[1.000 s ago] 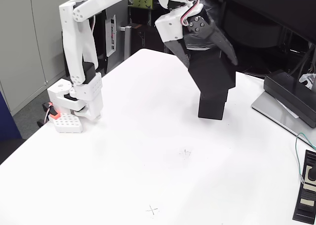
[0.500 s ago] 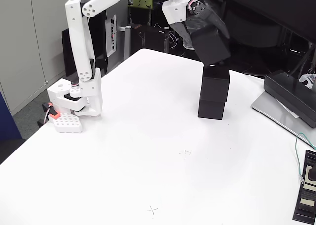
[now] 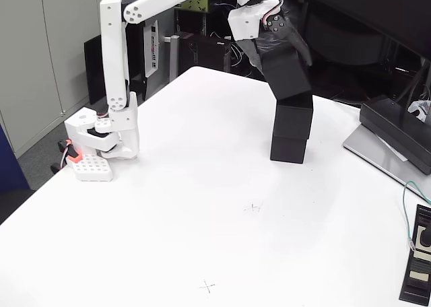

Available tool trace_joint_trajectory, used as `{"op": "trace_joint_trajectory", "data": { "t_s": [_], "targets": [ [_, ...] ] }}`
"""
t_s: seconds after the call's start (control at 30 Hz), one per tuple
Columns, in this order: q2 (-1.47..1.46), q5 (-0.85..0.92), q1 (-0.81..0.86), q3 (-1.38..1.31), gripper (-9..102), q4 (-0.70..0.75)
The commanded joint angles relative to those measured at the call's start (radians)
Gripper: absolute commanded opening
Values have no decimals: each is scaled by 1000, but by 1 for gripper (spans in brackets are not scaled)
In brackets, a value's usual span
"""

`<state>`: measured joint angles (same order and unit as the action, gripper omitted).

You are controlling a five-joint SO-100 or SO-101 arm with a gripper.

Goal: Stack the 3 blocks

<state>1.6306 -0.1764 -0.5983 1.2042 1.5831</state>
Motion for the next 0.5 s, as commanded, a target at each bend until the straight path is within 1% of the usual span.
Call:
{"op": "trace_joint_trajectory", "data": {
  "t_s": [0.0,0.17,0.37,0.47],
  "targets": [
    [6,-12,-2,-40,1,-3],
    [6,-12,3,-38,1,-3],
    [5,-34,72,-37,1,-17],
    [5,-34,81,-35,1,-32]
  ]
}}
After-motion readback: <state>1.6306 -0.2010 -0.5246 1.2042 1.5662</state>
